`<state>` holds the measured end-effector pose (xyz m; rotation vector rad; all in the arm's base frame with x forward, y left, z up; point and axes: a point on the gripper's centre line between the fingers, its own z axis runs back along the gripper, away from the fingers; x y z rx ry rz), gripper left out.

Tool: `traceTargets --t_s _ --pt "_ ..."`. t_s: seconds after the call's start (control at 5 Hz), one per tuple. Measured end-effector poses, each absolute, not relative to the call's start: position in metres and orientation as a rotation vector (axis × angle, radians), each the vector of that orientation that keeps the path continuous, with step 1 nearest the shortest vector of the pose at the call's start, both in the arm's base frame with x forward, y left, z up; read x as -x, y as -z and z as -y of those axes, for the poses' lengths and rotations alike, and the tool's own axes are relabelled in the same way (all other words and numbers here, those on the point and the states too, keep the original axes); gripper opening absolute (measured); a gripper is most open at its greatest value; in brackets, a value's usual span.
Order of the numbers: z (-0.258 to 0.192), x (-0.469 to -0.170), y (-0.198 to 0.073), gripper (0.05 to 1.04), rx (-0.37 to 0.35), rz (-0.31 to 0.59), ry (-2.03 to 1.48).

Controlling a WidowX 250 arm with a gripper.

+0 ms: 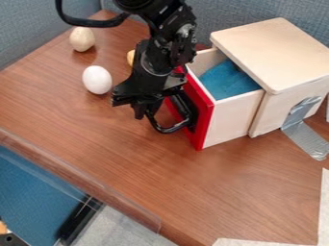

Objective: Open the drawer

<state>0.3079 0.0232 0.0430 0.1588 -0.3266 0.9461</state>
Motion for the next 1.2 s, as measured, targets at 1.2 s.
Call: traceTargets --t_s 1.2 --pt "-0.041 -0.295 -0.054 0.381 -0.208 0.311 -0.923"
